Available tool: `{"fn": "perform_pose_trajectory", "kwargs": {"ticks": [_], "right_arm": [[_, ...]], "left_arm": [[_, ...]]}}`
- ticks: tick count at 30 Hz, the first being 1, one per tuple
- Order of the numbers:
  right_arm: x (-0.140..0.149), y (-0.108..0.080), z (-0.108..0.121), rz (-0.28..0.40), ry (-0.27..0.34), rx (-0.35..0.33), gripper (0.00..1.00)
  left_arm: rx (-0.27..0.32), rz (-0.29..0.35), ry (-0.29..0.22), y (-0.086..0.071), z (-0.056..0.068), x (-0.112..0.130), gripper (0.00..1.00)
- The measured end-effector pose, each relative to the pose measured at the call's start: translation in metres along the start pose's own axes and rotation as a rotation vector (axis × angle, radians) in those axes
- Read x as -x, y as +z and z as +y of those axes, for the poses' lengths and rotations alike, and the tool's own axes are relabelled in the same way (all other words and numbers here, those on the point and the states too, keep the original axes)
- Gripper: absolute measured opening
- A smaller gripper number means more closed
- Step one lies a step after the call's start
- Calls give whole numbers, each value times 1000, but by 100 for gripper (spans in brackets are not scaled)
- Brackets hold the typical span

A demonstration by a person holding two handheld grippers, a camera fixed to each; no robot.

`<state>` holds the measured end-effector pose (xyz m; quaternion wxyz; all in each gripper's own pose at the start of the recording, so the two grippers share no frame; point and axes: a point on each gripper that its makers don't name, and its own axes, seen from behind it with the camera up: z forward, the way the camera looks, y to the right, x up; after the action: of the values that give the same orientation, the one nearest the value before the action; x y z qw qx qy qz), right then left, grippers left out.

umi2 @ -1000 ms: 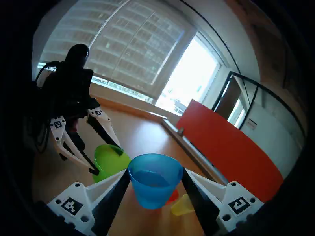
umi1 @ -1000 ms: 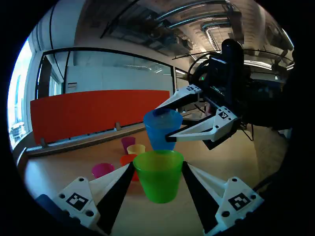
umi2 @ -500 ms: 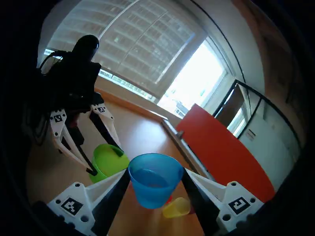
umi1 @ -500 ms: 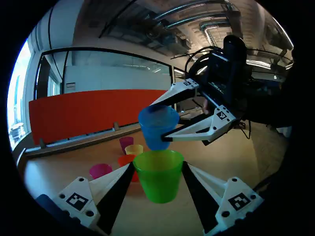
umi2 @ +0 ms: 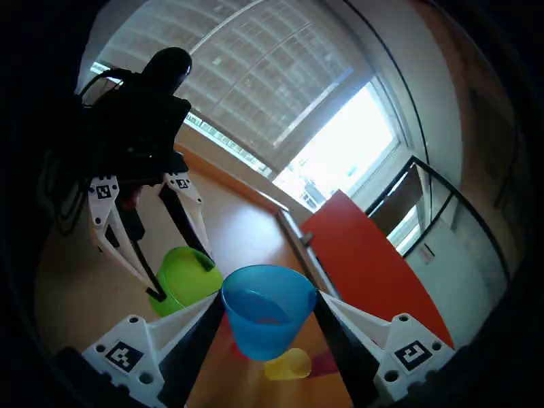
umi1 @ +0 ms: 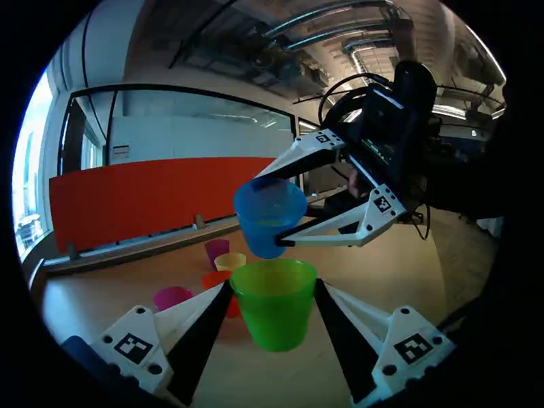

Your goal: Pour water

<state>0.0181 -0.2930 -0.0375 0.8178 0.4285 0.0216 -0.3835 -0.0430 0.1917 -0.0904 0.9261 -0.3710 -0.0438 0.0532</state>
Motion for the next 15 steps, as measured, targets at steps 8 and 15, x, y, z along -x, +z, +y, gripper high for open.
{"fn": "perform_pose_trajectory", "kwargs": {"ticks": [8,15], "right_arm": [[-3,0,0,-7,-65,1,93],[-5,1,3,-11,-99,4,93]], "left_arm": [[1,3,3,1,1,-2,87],[1,5,4,1,1,-4,87]]}}
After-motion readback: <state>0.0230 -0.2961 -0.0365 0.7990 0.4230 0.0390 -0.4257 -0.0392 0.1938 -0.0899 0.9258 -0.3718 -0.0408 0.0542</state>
